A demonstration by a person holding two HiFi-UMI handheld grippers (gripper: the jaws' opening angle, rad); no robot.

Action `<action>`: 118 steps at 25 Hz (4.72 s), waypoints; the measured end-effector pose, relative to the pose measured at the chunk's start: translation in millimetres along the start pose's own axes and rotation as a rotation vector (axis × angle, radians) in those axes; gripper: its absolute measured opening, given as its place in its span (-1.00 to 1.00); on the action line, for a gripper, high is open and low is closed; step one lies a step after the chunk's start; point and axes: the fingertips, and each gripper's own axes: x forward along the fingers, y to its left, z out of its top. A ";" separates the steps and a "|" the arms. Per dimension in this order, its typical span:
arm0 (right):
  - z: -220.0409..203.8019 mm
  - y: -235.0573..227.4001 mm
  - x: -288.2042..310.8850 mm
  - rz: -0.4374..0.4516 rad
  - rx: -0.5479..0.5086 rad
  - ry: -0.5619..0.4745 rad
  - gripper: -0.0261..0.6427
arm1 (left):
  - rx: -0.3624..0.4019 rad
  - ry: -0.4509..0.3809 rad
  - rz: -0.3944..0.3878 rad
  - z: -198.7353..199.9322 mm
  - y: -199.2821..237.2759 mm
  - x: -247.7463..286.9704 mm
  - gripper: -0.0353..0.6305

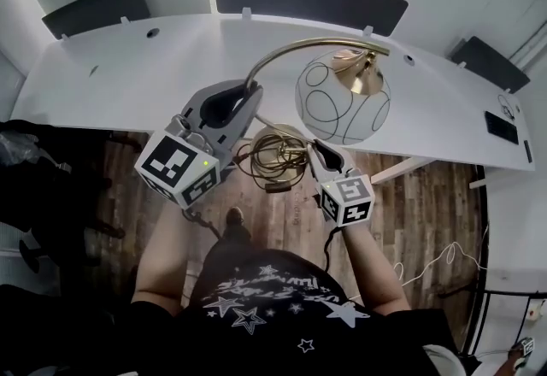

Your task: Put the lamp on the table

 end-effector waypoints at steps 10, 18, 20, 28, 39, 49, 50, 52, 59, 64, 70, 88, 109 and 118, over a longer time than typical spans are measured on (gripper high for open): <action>38.0 -12.5 90.4 -0.106 0.001 -0.002 -0.80 | -0.009 -0.042 -0.115 1.4 103.5 34.0 -0.78; 43.1 -14.0 115.5 -0.177 0.009 0.013 -0.80 | -0.028 -0.035 -0.184 -7.5 137.2 43.3 -0.79; 40.7 -13.2 127.3 -0.187 0.017 0.026 -0.80 | -0.038 -0.025 -0.196 -14.7 150.2 47.1 -0.79; 34.6 -33.1 152.1 -0.158 0.044 0.035 -0.80 | -0.062 -0.022 -0.197 -29.0 166.6 68.6 -0.78; 57.5 -65.7 226.4 -0.012 0.018 0.032 -0.80 | 0.002 0.052 -0.081 -36.3 221.1 108.7 -0.79; 67.4 -64.8 284.5 0.079 -0.002 0.081 -0.80 | 0.014 0.095 0.018 -48.5 275.7 109.3 -0.79; 65.9 -64.1 286.2 0.086 -0.002 0.086 -0.80 | 0.012 0.096 0.018 -50.2 277.0 108.9 -0.79; 66.4 -60.4 291.3 0.093 -0.006 0.093 -0.80 | 0.009 0.092 0.012 -50.5 281.7 105.9 -0.79; 79.3 -19.4 334.4 0.067 -0.010 0.087 -0.80 | -0.006 0.071 -0.014 -49.8 331.3 66.9 -0.78; 85.4 4.0 357.2 0.076 -0.027 0.096 -0.80 | 0.007 0.088 -0.014 -49.1 358.7 47.5 -0.78; 61.8 118.8 475.4 0.063 -0.020 0.133 -0.80 | -0.022 0.085 0.007 -100.3 485.9 -60.9 -0.79; 68.3 135.2 483.8 0.074 -0.014 0.158 -0.80 | -0.016 0.116 0.017 -95.4 497.2 -73.2 -0.78; 38.1 138.7 509.2 0.065 -0.029 0.238 -0.80 | -0.024 0.179 0.009 -133.7 510.1 -77.6 -0.79; 39.8 136.1 507.7 0.085 -0.023 0.229 -0.79 | -0.043 0.193 0.053 -131.4 512.2 -76.9 -0.79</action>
